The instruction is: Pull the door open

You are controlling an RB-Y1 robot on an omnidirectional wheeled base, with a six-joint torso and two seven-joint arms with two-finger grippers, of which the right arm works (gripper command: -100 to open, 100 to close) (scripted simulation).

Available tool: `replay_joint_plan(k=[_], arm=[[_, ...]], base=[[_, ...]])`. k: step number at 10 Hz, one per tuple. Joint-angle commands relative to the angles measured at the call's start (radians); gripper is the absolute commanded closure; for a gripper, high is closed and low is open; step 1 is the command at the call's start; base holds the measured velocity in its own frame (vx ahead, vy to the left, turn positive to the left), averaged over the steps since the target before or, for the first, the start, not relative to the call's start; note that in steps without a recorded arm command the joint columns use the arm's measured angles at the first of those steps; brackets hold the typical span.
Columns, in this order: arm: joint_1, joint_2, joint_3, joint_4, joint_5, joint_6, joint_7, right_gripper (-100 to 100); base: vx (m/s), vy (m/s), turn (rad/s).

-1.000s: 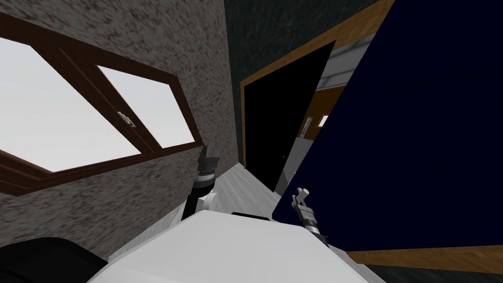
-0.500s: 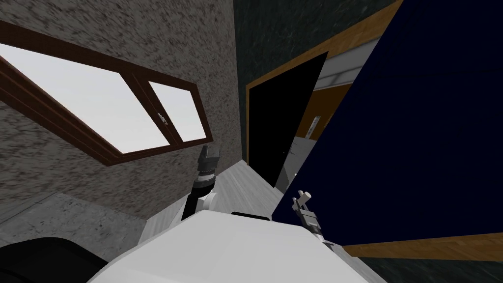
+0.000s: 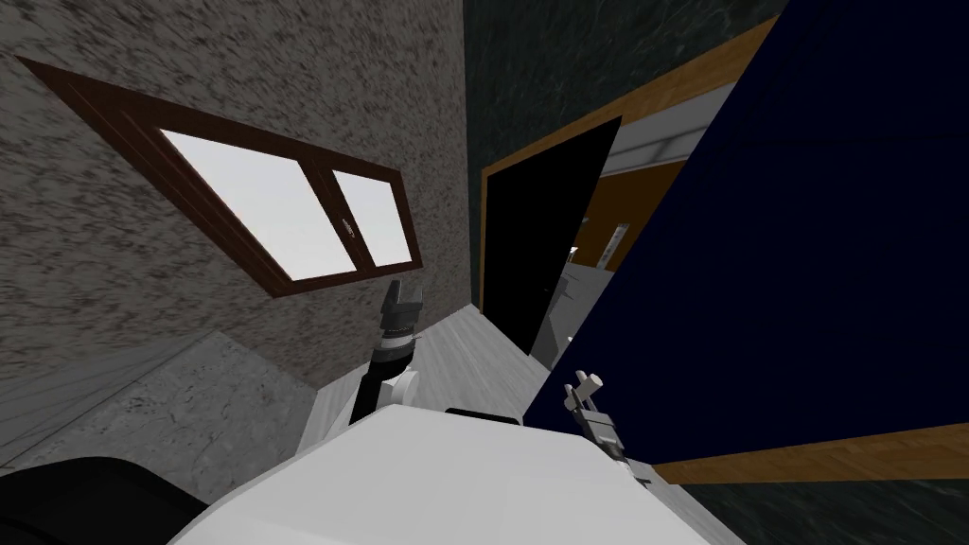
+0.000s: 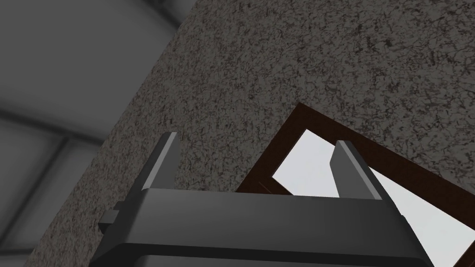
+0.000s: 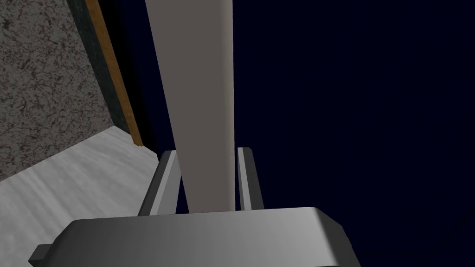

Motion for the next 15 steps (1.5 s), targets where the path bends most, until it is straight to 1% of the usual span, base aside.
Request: replay_joint_plan(k=[1,2,3,6,7,8,15], arm=[[0.005,-0.009,0.011,0.011,0.007,-0.025,-0.014,100],[0.006,-0.015,0.017,0.018,0.012,-0.038,-0.022,100],[0.009,-0.024,0.027,0.028,0.018,-0.057,-0.035,100],[0.014,-0.042,0.046,0.049,0.031,-0.098,-0.060,100],[0.014,-0.039,0.042,0.040,0.029,-0.082,-0.052,100],[0.013,-0.042,0.049,0.054,0.034,-0.094,-0.062,100],[-0.002,-0.059,0.069,0.109,0.053,-0.151,-0.102,100]], base=[[-0.216,-0.050,0.135],[-0.226,-0.064,0.123],[-0.259,-0.069,0.191],[-0.255,-0.046,0.142],[-0.116,-0.013,0.012],[-0.148,-0.039,0.125],[-0.204,-0.053,0.145]])
